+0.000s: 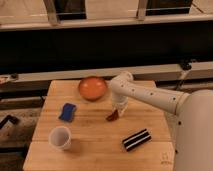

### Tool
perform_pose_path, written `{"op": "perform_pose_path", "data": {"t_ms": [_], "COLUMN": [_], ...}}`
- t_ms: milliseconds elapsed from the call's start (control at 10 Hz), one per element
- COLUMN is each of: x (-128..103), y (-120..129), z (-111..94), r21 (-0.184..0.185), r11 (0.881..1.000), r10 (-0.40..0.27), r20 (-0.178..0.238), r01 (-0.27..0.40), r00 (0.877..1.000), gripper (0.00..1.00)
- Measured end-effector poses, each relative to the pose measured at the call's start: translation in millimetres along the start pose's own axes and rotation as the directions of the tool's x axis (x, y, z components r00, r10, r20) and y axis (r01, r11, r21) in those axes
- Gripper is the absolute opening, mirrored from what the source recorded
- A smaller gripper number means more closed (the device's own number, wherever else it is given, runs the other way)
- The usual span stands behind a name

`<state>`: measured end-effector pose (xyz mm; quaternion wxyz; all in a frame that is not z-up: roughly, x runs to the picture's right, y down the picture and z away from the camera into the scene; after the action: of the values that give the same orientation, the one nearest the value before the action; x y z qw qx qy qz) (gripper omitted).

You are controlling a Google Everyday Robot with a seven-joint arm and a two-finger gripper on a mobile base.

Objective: Place the pepper in the ceramic bowl

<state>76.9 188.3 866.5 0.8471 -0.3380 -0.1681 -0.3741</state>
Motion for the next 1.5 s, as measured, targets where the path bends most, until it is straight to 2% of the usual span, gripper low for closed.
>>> {"op": "perform_pose_path", "data": {"t_ms": [200,300,500,700,900,1200,1500], "x": [1.3,3.5,5.9,10.0,27.3,30.7,51.1], "y": [-2.0,-2.9,-5.3,-9.1,-28.2,-34.7,-56.9], "z": [-8.9,-21.7,-40.0,-47.4,-60.8,-67.9,-77.2], "r21": [0.019,0.033,0.047,0.061,0.085,0.086,0.109], "r11": [1.0,0.999,0.999,0.998,0.996,0.995,0.992], "r10": [0.001,0.007,0.014,0.029,0.047,0.053,0.071], "r20": [-0.013,-0.02,-0.031,-0.043,-0.057,-0.062,-0.08], "r01": [0.0,-0.006,-0.012,-0.027,-0.042,-0.047,-0.062], "r00": [1.0,1.0,0.999,0.999,0.997,0.997,0.994], "gripper": [0.02,0.0,0.0,0.0,0.0,0.0,0.0]}}
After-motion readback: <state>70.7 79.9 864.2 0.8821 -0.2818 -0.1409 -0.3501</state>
